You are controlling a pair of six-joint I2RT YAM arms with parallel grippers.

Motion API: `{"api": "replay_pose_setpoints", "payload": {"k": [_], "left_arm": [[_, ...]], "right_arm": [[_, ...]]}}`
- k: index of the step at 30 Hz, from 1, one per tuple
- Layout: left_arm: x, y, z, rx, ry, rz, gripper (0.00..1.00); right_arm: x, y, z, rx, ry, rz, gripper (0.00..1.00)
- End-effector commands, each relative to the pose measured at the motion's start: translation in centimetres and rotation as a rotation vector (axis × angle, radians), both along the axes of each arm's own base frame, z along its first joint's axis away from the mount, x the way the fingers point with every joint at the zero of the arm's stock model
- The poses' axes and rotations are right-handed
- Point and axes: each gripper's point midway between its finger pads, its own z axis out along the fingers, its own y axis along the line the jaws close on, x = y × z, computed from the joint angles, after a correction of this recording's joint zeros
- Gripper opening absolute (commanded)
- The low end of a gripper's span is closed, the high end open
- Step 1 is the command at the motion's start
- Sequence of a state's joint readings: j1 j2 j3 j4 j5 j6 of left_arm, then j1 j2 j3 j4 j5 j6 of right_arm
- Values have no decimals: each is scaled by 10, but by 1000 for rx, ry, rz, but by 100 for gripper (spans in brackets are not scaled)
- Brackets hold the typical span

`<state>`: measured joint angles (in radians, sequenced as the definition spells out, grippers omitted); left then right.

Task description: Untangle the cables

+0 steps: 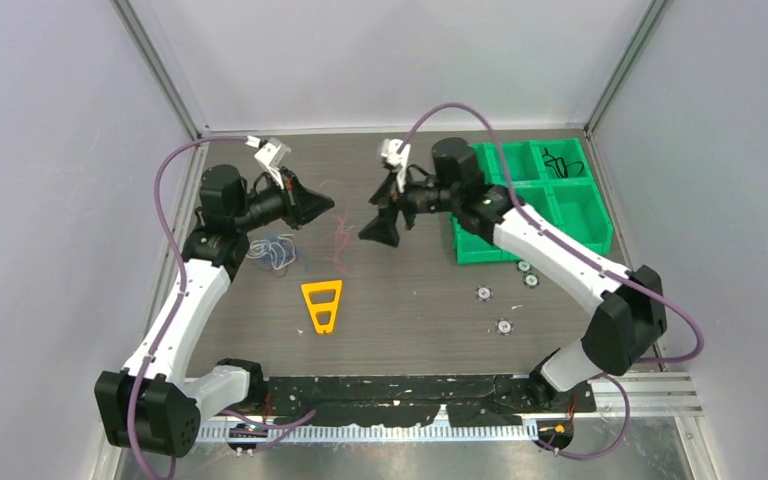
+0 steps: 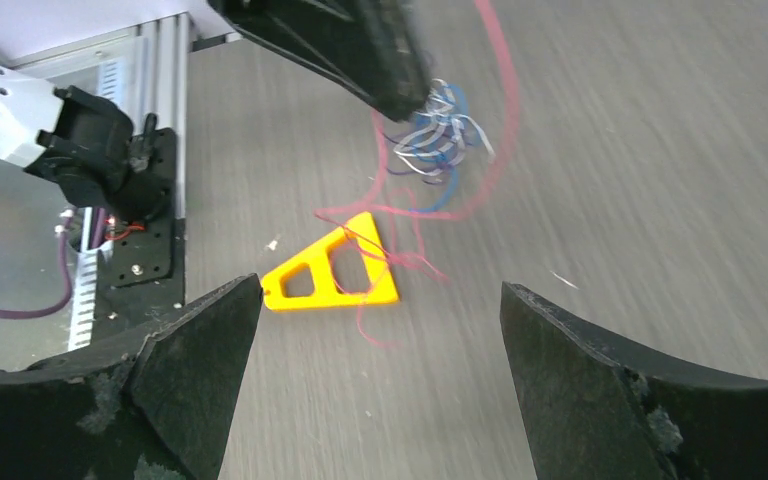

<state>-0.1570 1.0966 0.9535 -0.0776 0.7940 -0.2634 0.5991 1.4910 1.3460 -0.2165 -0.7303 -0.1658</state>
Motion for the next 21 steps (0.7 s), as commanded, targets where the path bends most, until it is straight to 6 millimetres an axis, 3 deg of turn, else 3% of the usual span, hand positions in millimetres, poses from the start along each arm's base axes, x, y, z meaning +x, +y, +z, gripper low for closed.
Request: {"api": "replay_pose_setpoints", "payload": {"k": [1,7,9,11,13,17,21], "left_arm": [[-8,-6,45,-105,-65,-27,0],[-14,-11,75,-232,-52,-33,0],[-17,-10,89,-265,-63,-32,0],[-17,-7,106,-286,-92,-22,0],[-14,2,130,-306,-143,7,0],[-8,25,190,-352,-264,71,0],[-9,39,223,-362,-343,102,0]], "right_arm": [[3,50,20,128,-99,3,95],[21,94,5,222,-91,-99,99],[23,103,-7,220,-85,-91,68],[23,107,-26,192,-65,-77,45],[21,103,-49,141,-59,-71,31],[11,74,-109,8,3,-82,25],[3,42,-141,-65,57,-104,16]]}}
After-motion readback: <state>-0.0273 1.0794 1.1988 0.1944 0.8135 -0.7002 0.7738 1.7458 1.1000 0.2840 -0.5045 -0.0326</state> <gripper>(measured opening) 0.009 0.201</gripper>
